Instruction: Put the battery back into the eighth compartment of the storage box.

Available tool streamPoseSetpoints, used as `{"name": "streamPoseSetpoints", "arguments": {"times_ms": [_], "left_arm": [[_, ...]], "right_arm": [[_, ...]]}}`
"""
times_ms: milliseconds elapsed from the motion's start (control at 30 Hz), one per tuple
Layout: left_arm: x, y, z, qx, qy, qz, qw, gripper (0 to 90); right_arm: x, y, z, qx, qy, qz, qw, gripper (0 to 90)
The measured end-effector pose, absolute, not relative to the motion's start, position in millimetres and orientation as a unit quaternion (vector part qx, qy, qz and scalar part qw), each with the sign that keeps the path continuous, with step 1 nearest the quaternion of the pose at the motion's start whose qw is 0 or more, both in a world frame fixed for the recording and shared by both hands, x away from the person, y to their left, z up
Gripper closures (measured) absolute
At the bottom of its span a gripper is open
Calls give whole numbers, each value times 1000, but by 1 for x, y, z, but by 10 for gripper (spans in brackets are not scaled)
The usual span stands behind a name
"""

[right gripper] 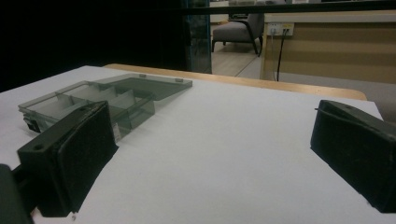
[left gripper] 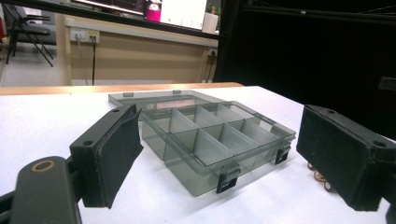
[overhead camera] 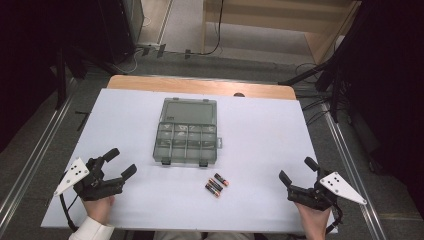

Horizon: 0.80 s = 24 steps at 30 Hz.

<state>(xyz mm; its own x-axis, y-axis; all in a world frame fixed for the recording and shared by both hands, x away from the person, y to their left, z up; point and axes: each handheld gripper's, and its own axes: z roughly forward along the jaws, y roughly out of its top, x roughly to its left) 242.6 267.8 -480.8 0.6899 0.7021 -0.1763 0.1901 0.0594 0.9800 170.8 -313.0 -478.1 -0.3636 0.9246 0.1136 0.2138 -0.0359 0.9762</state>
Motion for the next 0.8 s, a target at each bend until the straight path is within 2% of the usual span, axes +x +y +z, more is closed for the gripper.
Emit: {"name": "streamPoseSetpoints", "arguments": {"times_ms": [800], "left_arm": [[243,268,-481,660,341,200,639,132]], "right_arm": [[182,-286,-476,431,674,516,306,7]]}}
